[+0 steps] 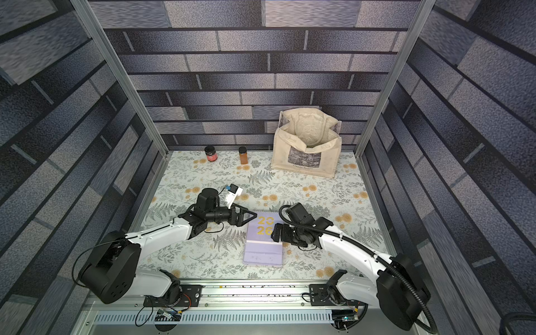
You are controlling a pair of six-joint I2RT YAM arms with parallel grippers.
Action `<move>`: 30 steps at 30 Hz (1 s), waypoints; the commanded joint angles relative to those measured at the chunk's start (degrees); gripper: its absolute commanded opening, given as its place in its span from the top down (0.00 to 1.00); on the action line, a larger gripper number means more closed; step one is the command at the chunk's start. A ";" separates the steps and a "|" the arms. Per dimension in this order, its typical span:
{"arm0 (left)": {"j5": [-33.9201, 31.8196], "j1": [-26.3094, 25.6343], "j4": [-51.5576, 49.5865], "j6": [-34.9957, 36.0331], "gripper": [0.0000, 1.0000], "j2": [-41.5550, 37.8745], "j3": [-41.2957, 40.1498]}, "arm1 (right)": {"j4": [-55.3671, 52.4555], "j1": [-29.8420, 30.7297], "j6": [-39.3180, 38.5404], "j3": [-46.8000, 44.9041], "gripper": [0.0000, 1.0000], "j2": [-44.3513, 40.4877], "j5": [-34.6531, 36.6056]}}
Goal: Stack the calendars
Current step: Place the calendar at the calendar, then adjust the calendar at the calendar.
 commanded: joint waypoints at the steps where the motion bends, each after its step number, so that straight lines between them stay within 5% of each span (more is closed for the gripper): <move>1: -6.58 1.60 -2.44 0.22 0.00 -3.86 -2.43 | -2.97 -0.04 -1.79 2.88 0.00 1.69 1.78; 30: -8.54 8.62 -1.37 -2.17 0.00 -9.59 -9.50 | -0.61 5.33 -0.83 11.08 0.00 12.62 1.87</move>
